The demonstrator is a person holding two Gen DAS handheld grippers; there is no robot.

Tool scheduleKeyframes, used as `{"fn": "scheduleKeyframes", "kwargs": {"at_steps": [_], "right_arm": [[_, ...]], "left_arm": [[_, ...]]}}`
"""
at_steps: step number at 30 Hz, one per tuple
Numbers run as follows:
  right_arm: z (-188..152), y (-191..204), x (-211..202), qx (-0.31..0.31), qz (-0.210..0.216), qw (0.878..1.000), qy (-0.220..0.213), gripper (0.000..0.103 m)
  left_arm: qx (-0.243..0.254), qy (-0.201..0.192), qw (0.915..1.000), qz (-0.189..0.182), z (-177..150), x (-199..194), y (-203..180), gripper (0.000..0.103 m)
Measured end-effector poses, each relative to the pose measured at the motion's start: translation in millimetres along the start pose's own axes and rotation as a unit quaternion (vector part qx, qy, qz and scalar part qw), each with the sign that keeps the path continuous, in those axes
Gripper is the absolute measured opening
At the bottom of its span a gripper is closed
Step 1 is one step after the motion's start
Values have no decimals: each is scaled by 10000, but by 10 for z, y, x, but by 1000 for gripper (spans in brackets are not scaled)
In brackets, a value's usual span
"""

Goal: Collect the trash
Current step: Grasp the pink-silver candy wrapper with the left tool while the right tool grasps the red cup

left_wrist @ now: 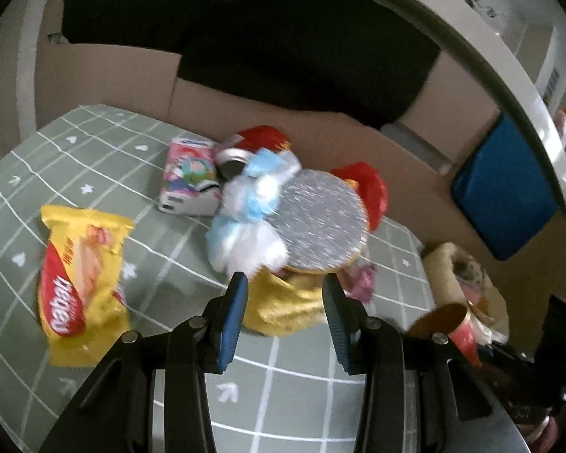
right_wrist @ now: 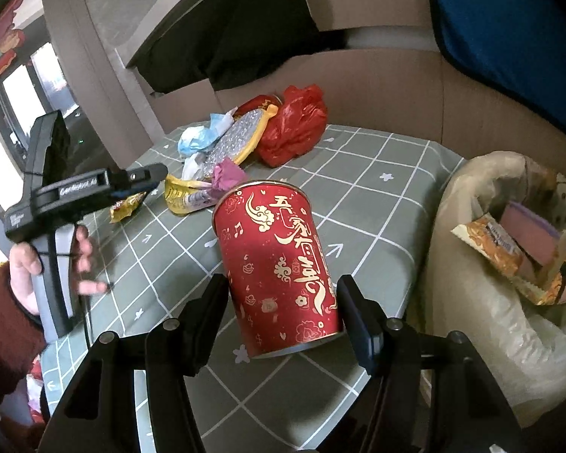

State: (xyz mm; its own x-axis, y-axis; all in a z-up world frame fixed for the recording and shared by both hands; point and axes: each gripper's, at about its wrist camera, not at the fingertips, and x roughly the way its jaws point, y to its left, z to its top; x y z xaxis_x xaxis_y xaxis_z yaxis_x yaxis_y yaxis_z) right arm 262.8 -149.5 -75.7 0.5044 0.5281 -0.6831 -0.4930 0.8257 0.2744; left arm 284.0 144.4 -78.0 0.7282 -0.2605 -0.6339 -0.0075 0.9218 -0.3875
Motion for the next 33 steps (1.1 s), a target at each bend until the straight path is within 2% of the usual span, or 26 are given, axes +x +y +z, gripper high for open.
{"fn": "scheduleKeyframes", "kwargs": {"at_steps": [3, 6, 11, 14, 17, 21, 24, 28, 33], "right_arm": [[-7, 1, -3, 11, 2, 10000, -11, 57], [-4, -7, -18, 50, -29, 10000, -18, 57], [-24, -57, -49, 165, -25, 9999, -14, 58], [-23, -62, -56, 216, -6, 9998, -11, 58], [-31, -41, -60, 175, -28, 9998, -16, 58], [-40, -34, -55, 186, -31, 9998, -14, 59], [-36, -26, -58, 192, -63, 9998, 4, 59], [-12, 14, -31, 12, -166, 9998, 133, 59], [33, 104, 86, -425, -437, 9979, 237, 65]], "left_arm": [[-234, 133, 9996, -39, 61, 115, 112, 43], [-300, 498, 9977, -336, 54, 263, 138, 43], [303, 803, 9947, -567, -100, 276, -136, 43], [761, 996, 9908, -517, -249, 277, -336, 43], [993, 1118, 9881, -368, -376, 290, -424, 43], [1005, 1030, 9895, -143, -447, 272, -462, 43], [773, 1041, 9915, -58, -446, 267, -473, 41], [345, 917, 9951, -118, -444, 139, -415, 31], [138, 619, 9980, -73, -474, -59, -436, 29]]}}
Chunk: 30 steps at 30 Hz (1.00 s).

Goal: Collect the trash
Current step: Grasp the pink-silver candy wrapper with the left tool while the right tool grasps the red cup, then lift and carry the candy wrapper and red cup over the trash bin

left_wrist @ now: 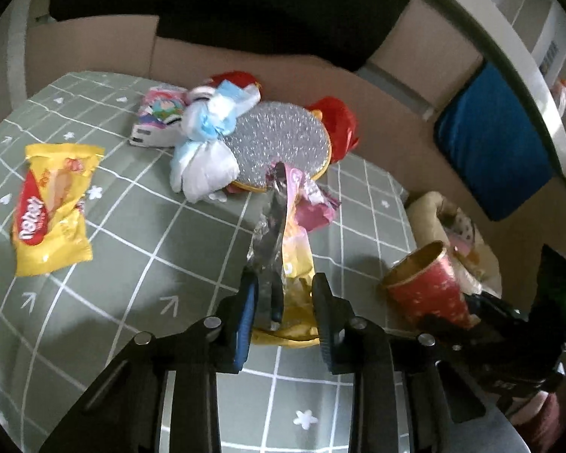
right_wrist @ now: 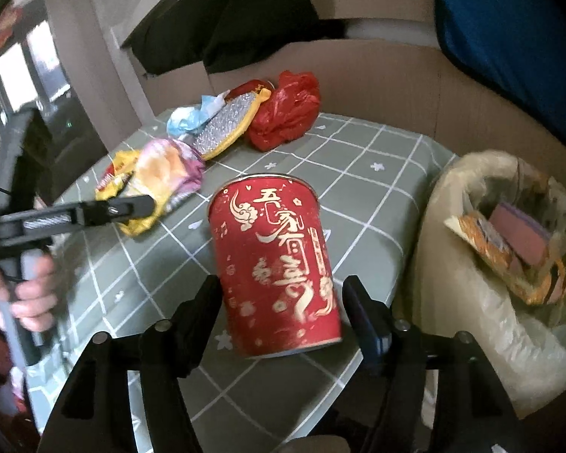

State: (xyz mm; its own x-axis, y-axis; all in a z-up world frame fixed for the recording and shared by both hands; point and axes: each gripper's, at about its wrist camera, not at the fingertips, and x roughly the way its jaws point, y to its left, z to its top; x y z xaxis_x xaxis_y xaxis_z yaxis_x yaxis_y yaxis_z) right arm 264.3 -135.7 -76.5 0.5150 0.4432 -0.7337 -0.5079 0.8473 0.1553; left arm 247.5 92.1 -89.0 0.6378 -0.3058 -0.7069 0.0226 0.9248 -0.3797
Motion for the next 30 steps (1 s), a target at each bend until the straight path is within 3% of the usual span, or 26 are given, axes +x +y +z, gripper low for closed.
{"fn": "scheduleKeyframes", "kwargs": {"at_steps": [6, 11, 22, 30], "right_arm": [[166, 187, 170, -760, -477, 9959, 78, 65], [271, 215, 201, -717, -385, 9965, 196, 58], [469, 117, -780, -209, -233, 9963, -804, 55], [485, 29, -1464, -275, -627, 9866, -1482, 55]], "left_arm": [[41, -262, 9991, 333, -50, -185, -38, 25], [-1, -449, 9978, 481, -63, -356, -42, 24], [545, -1300, 9889, 474, 73, -885, -584, 23], [1088, -1766, 9781, 178, 126, -1199, -1222, 23]]}}
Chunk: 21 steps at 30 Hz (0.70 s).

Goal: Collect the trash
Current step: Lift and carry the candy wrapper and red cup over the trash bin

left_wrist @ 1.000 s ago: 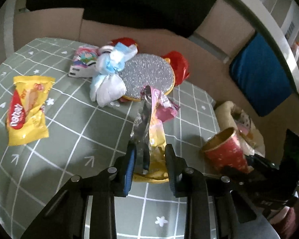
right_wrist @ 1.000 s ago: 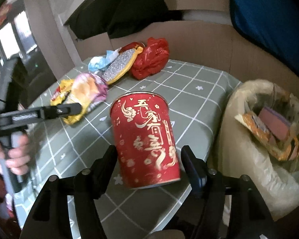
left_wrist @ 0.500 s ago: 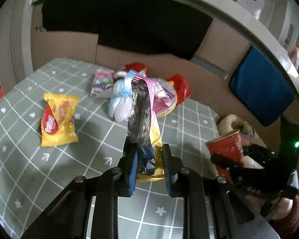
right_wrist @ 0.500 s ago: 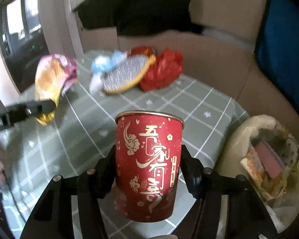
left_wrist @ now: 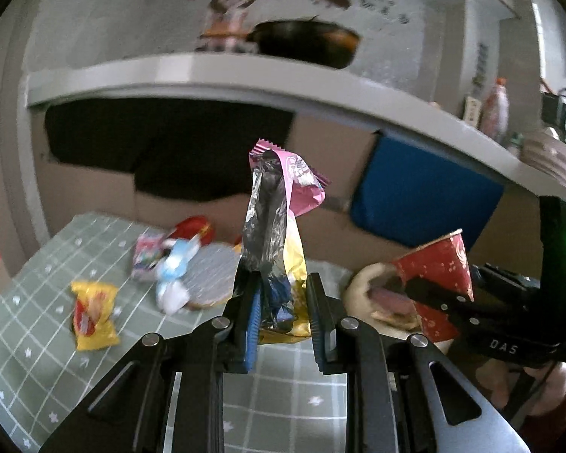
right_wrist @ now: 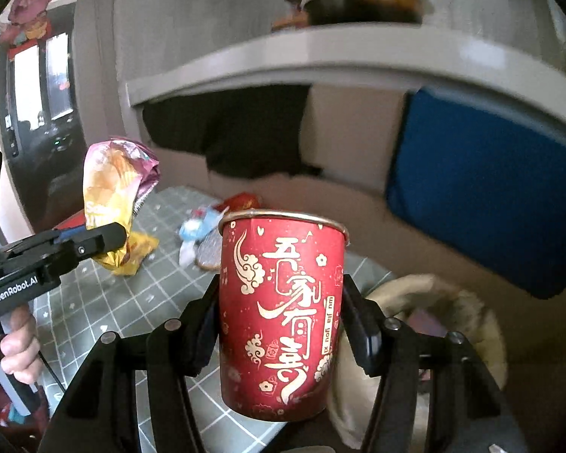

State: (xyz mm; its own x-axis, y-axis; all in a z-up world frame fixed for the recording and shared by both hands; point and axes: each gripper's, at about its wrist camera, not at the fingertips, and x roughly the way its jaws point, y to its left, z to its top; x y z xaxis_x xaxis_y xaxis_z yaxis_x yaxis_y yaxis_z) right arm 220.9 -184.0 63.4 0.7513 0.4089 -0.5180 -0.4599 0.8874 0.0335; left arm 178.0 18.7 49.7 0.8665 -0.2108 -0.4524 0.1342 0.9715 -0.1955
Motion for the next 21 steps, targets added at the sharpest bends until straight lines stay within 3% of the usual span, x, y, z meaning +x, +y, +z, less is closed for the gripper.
{"fn": "scheduleKeyframes", "kwargs": {"at_steps": [12, 21], "right_arm": [[-43, -578, -630, 299, -701, 9959, -485, 56], [-234, -1249, -547, 906, -1146, 9885, -380, 56]], "left_arm": [[693, -128, 9948, -736, 121, 51, -882, 23], [707, 542, 9853, -1455, 134, 820, -1287, 23]]}}
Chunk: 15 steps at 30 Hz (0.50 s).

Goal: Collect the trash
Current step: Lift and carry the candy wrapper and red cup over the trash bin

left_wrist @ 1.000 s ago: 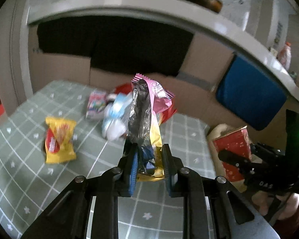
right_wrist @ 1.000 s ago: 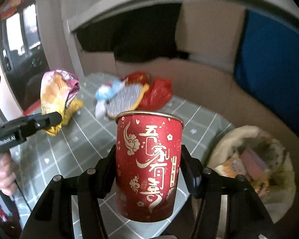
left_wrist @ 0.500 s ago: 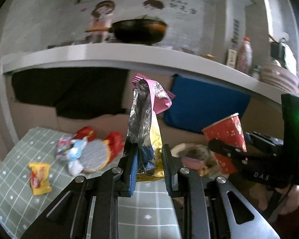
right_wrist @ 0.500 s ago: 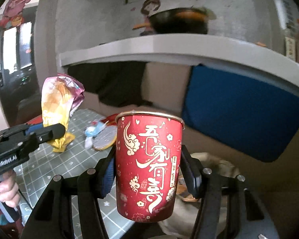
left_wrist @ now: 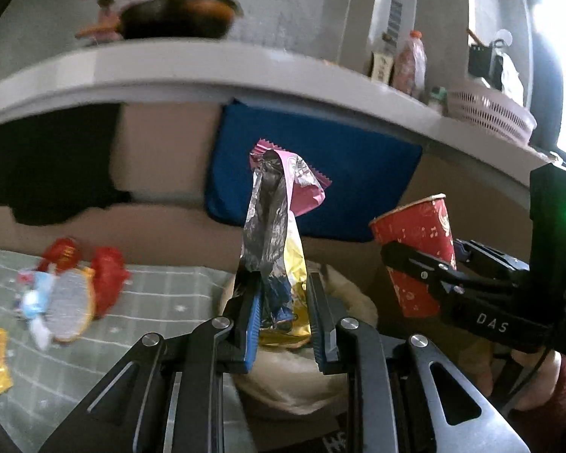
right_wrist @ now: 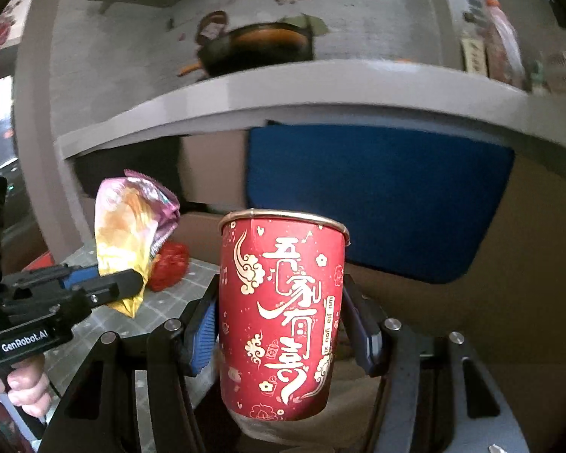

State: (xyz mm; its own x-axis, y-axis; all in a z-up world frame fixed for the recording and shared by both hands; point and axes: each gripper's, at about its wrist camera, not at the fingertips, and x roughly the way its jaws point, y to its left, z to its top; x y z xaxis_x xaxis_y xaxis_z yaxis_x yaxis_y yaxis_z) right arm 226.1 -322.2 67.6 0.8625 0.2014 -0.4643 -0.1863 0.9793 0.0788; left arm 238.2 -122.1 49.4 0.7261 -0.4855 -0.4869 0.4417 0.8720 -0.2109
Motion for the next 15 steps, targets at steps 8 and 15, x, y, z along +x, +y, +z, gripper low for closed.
{"fn": "scheduleKeyframes", "kwargs": {"at_steps": [8, 15], "right_arm": [[-85, -374, 390, 398, -83, 9987, 315, 56], [-231, -559, 659, 553, -79, 9968, 571, 56]], "left_arm": [[-207, 720, 9958, -524, -89, 726, 8, 23], [-483, 1453, 9850, -801, -176, 1276, 86, 23]]}}
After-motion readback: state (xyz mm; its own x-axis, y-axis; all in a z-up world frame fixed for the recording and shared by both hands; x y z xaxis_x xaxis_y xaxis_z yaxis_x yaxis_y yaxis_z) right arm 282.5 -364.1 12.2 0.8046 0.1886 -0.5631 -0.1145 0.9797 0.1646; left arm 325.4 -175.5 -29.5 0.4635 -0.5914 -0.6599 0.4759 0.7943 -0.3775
